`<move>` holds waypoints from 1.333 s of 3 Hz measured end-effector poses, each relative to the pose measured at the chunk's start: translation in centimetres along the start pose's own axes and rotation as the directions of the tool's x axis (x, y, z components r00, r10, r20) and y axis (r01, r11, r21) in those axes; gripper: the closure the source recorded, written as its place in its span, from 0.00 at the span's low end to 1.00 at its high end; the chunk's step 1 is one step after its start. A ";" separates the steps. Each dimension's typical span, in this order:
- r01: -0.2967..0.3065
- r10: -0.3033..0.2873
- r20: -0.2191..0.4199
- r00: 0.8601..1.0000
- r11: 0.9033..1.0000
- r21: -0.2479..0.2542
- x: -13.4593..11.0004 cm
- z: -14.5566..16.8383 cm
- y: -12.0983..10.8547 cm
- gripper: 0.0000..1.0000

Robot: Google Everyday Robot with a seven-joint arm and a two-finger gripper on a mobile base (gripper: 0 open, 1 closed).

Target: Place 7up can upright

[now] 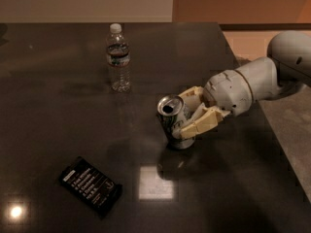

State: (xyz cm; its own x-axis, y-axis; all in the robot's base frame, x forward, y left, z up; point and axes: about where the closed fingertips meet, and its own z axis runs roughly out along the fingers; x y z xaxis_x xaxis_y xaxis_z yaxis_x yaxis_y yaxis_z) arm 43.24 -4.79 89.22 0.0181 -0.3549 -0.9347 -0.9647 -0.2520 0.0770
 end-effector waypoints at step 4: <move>-0.010 0.009 0.204 0.979 1.000 0.007 1.2 0.0 -0.8 0.12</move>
Offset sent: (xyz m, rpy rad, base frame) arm 0.0080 -0.0080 -0.0078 0.1906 0.0393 -0.0534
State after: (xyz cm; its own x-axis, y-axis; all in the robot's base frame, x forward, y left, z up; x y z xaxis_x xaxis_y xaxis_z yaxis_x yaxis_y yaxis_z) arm 44.04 -4.97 88.02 -0.0445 -0.1656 -0.9852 -0.9665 -0.2422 0.0844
